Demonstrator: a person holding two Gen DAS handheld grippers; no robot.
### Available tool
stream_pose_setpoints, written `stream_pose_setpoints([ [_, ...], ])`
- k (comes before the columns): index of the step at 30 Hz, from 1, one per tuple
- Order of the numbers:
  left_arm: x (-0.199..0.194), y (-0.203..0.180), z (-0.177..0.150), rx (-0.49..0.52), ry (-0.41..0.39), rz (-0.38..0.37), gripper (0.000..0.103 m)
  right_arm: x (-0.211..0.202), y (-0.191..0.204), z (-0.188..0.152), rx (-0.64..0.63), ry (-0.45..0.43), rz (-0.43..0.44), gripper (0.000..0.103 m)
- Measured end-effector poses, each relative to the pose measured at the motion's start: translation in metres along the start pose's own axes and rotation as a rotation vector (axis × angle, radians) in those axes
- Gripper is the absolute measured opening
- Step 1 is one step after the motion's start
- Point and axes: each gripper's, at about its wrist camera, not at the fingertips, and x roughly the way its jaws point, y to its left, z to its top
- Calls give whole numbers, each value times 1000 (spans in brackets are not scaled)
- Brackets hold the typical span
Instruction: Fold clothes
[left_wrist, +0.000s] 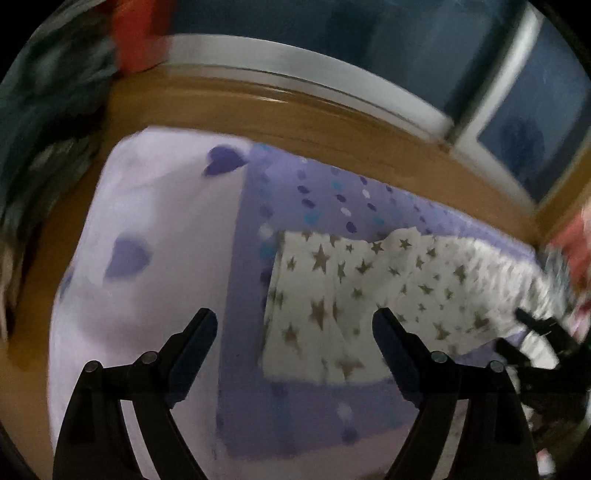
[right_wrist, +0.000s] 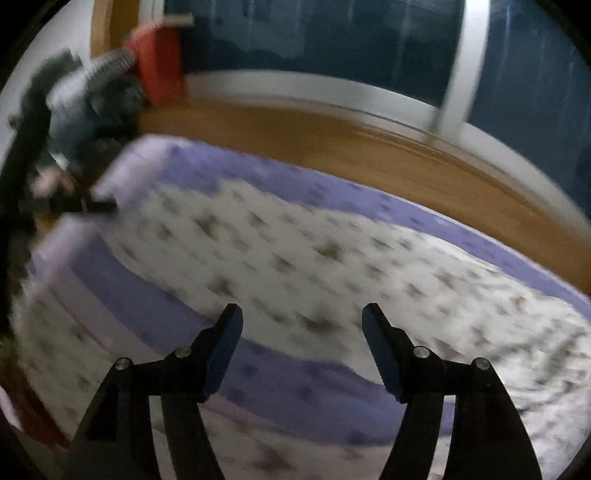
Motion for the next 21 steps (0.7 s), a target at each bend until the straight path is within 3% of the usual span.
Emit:
stream_pose_setpoints([
  [3, 21, -8, 24, 120, 30, 52, 88, 1, -7, -9, 2, 12, -48, 68],
  [7, 47, -8, 37, 120, 113, 12, 87, 8, -1, -14, 12, 19, -66, 68],
  [10, 53, -16, 33, 154, 106, 67, 87, 11, 7, -16, -6, 15, -86, 68],
  [11, 53, -20, 30, 177, 93, 93, 82, 12, 6, -17, -12, 16, -99, 68],
  [12, 53, -24, 28, 199, 79, 119, 61, 13, 6, -18, -19, 18, -112, 68],
  [13, 52, -27, 26, 215, 66, 138, 48, 14, 5, -18, -19, 20, -117, 68],
  [14, 49, -29, 26, 213, 56, 133, 13, 15, 4, -18, -10, 22, -114, 68],
  [15, 46, -31, 26, 210, 46, 129, 8, 16, 2, -18, -2, 25, -111, 68],
  [18, 37, -37, 26, 202, 13, 123, 8, 19, -3, -18, 24, 33, -101, 68],
  [21, 19, -29, 34, 168, -50, 208, 8, 22, -7, -18, 49, 42, -92, 68],
])
